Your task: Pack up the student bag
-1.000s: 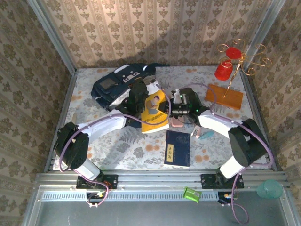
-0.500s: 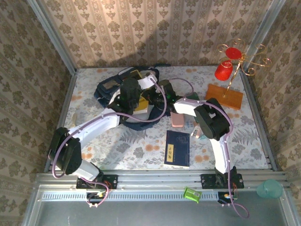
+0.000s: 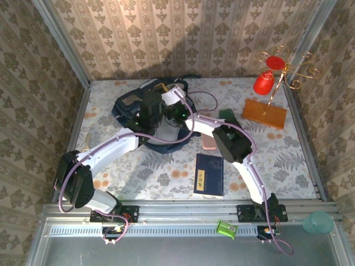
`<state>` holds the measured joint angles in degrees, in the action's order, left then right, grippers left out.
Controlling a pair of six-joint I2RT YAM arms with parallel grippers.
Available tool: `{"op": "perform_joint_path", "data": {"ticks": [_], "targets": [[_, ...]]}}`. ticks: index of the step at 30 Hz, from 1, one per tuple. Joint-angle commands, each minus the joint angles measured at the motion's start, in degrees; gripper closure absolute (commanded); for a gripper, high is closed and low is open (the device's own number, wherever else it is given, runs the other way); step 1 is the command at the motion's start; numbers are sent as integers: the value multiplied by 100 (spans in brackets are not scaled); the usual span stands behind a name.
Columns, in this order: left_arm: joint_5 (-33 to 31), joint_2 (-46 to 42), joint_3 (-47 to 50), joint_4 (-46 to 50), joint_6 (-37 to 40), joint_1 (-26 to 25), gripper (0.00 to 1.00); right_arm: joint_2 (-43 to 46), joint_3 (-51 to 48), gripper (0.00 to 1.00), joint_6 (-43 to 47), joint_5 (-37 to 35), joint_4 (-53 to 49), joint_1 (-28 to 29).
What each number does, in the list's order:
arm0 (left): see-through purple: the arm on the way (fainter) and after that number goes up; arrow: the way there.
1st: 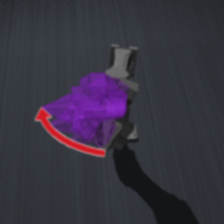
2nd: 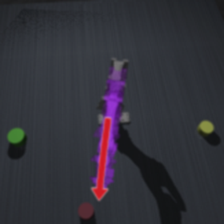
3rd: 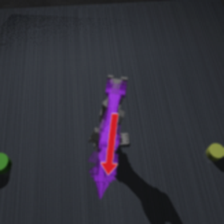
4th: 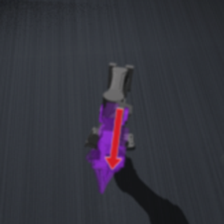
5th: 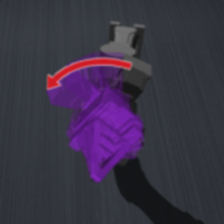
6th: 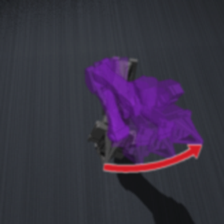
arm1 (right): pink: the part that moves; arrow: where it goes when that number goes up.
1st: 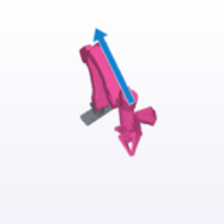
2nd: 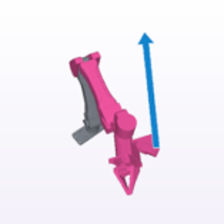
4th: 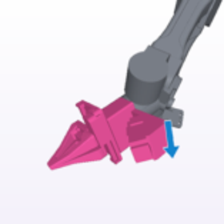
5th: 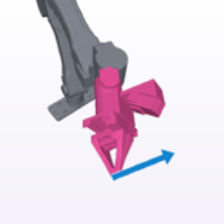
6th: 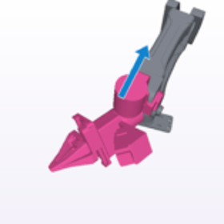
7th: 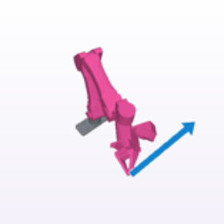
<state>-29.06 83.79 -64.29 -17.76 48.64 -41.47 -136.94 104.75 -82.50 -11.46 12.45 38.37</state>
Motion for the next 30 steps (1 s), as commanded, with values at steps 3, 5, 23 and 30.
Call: {"op": "perform_joint_path", "data": {"ticks": [3, 5, 23, 30], "targets": [[20, -258, -479, -215, -488, 75, 100, -252, 778, 85, 40, -943, -214, 64], [-33, -249, -470, -161, -648, 167, 100, -87, 572, 75, 434, -644, -97, 33], [424, -132, -74, 739, -2826, 1115, 100, 3529, -3803, 52, 2771, 2097, 1007, -273], [547, -69, 163, 2006, -4667, 1033, 77, 5400, -4940, 49, 4980, 1611, -2465, -404]]}}
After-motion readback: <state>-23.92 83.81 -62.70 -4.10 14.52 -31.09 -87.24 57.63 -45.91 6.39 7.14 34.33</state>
